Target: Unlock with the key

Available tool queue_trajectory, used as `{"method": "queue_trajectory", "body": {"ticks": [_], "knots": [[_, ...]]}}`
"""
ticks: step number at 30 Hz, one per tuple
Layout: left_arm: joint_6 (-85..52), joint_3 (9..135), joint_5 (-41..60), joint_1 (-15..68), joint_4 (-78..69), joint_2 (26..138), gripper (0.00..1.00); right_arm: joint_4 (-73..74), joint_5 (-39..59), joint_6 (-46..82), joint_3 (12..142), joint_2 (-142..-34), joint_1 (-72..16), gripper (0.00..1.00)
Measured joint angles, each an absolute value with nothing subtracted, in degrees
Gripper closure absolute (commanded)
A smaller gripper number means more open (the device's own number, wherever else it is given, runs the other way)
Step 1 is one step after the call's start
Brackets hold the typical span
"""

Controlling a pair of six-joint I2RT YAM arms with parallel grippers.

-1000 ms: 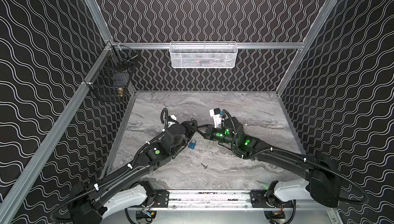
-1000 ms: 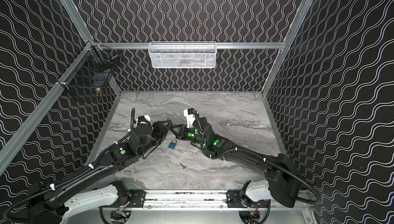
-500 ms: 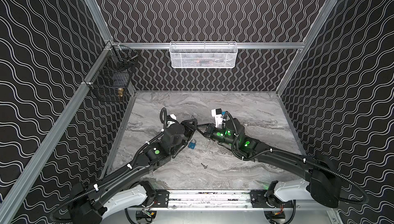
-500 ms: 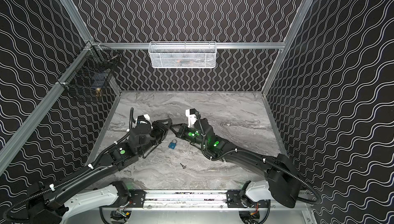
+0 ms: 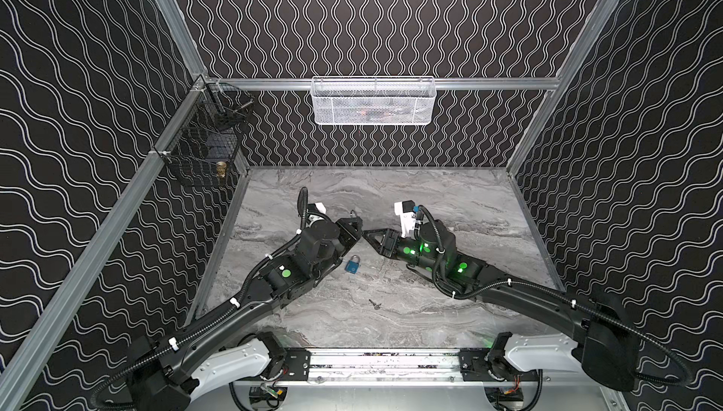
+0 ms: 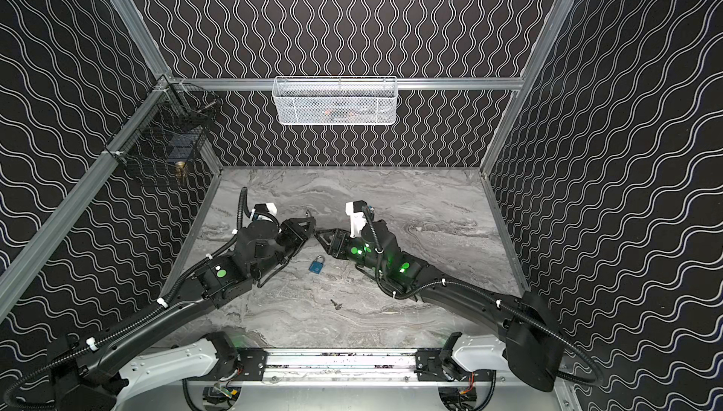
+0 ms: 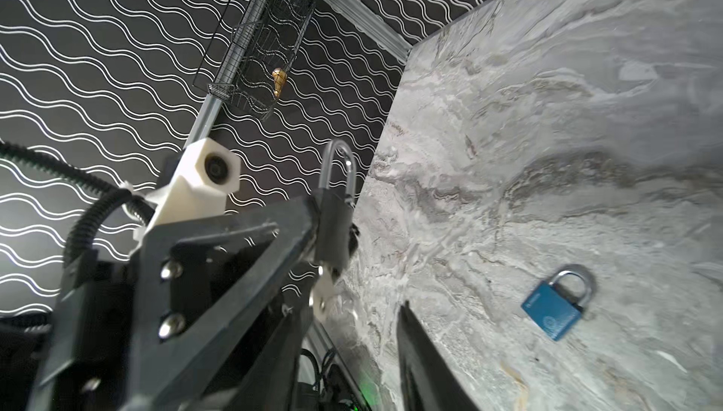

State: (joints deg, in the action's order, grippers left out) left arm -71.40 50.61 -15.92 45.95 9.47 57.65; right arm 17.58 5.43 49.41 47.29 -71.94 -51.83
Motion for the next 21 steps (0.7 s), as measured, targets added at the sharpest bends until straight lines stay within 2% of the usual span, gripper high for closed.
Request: {"method": "queue_trajectory", "body": {"ticks": [12,21], "knots": [[-40.5,48.2,-14.7,45.7,16.2,52.1,1.0,3.6,5.1,41.0,46.7,-65.4,-47.4,0.31],[-20.5,34.2,-11.1,45.6,8.5,43.0,1.0,-6.5,13.6,35.8,51.7,-67.5,-44.8,0.27]]}}
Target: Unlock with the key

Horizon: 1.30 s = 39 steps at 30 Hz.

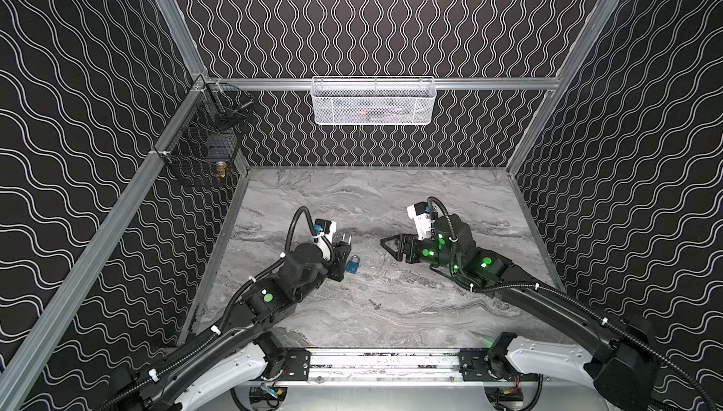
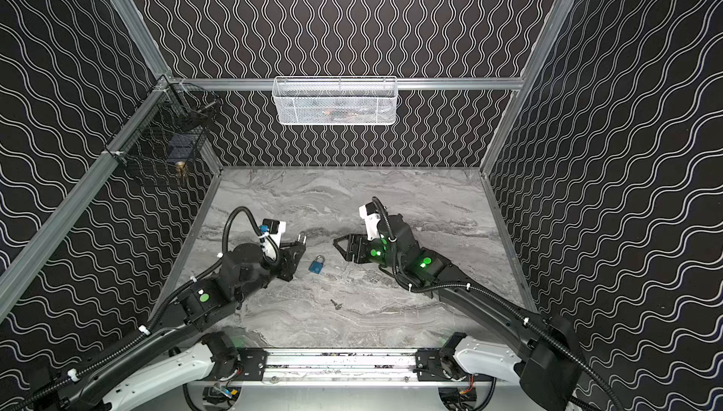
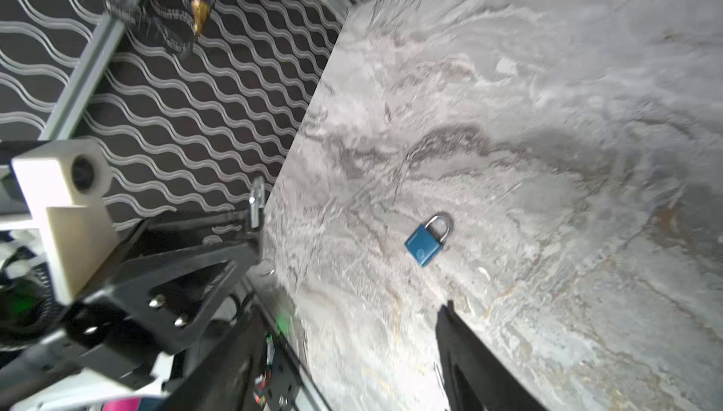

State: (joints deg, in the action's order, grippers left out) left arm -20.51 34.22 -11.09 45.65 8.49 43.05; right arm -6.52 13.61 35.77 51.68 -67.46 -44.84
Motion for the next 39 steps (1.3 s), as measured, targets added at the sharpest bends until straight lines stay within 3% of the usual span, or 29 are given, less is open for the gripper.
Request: {"method": "queue_trajectory", "body": {"ticks": [14,39], "knots": [[-6.2,25.6,-7.3,45.6,-3.5,39.9,1.0,-19.6,13.6,30.5,69.9,-80.6,-49.5,0.25],[-5.7,24.6,-7.3,45.6,-4.9,38.5,1.0,-32.9,3.0,23.9,87.4,-95.2,-52.4,0.24]]}}
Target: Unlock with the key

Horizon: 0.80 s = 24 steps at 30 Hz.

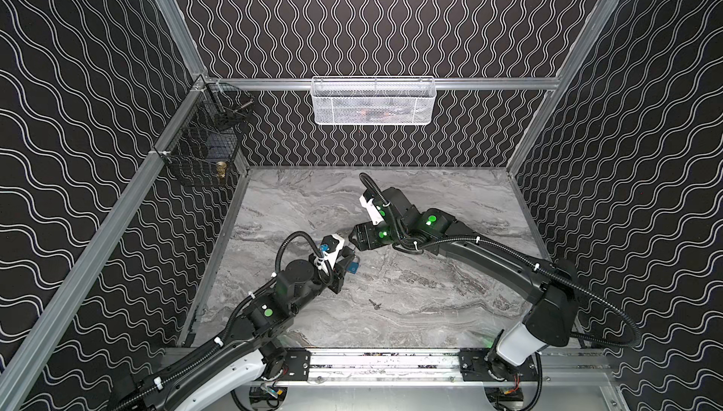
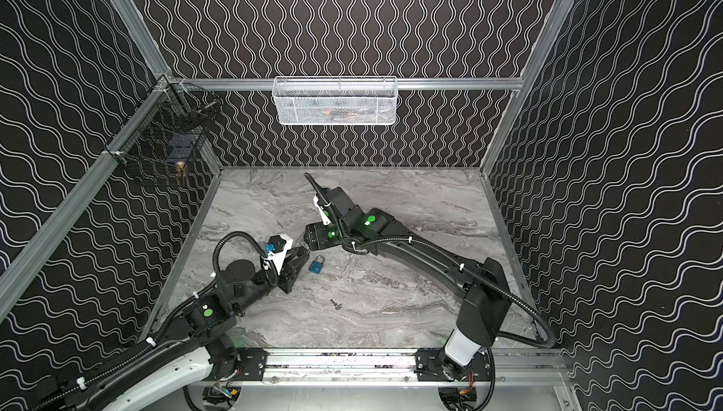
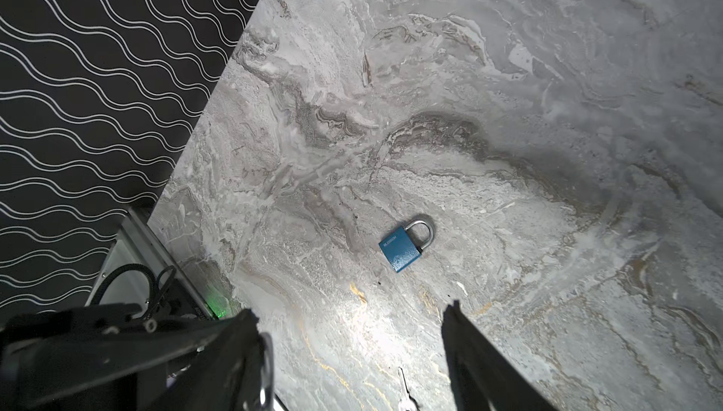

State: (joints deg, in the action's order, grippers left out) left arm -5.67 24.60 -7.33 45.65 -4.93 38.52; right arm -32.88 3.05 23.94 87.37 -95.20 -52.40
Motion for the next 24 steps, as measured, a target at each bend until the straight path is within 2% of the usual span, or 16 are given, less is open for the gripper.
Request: {"method": "queue_trajectory", "body": {"ticks": [15,24], "knots": [[-5.6,24.2,-7.3,45.6,-5.0,38.5,1.0,-37.9,-2.5,21.5,92.2,-98.5,-52.4,0.23],[-5.6,24.1,-7.5,45.6,-4.6,37.5,1.0,-38.7,-4.0,21.3,90.2,-97.3,-51.7,0.22]]}}
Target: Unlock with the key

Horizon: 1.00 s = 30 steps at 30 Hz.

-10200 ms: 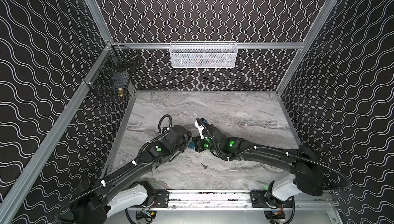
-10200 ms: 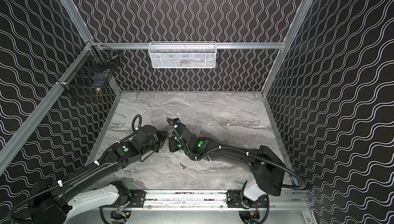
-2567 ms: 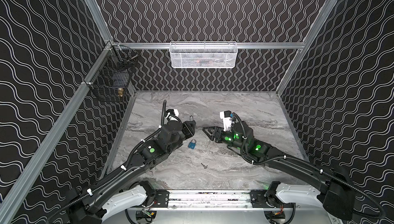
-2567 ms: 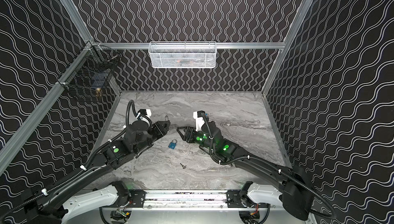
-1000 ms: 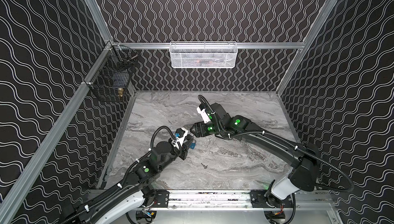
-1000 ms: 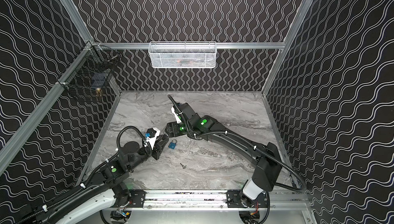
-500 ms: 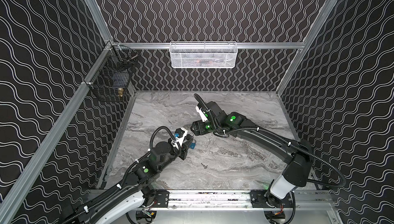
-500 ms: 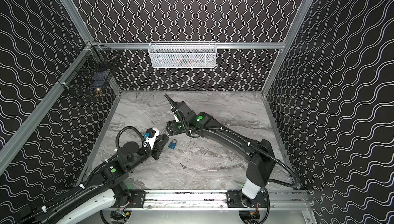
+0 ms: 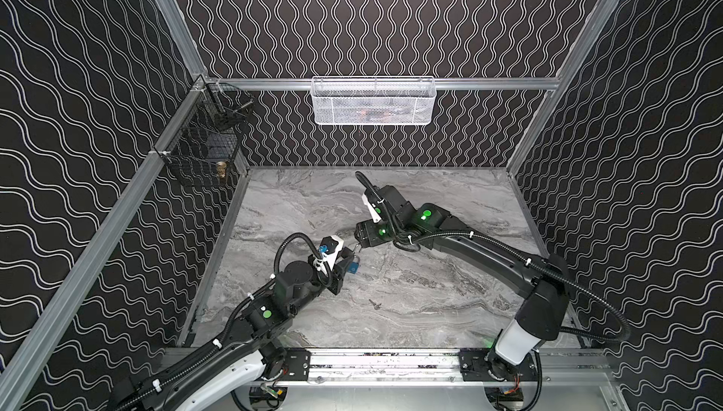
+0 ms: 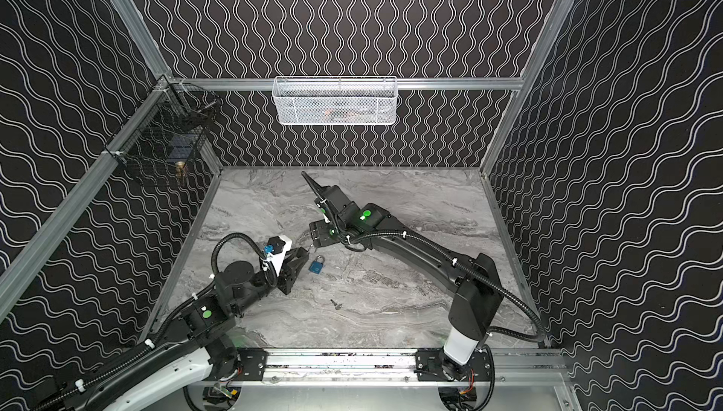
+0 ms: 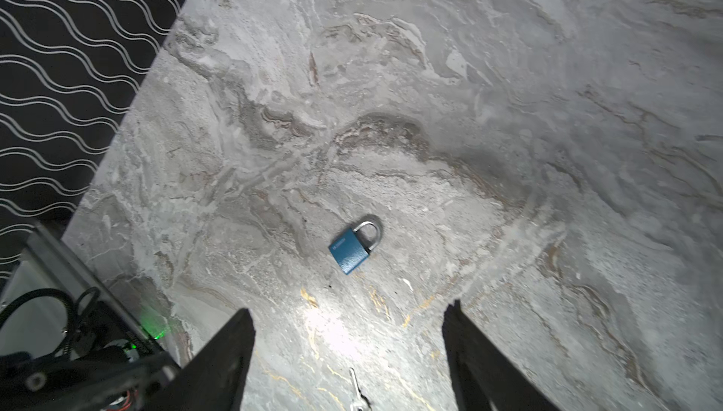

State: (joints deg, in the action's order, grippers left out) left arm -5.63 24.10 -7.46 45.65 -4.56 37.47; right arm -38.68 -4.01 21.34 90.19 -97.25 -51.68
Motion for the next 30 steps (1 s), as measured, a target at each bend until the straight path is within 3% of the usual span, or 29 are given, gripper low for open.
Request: {"method": "queue_trajectory", "body": {"ticks": [19,30], "knots": [[-5.7,23.9,-7.2,45.6,-5.0,37.6,1.0,-36.2,-1.4,20.4,82.7,-90.7,-50.7,0.22],[-5.7,23.9,-4.4,45.6,-7.1,36.9,1.0,-29.9,8.9,18.6,79.9,-90.1,-46.4,0.21]]}}
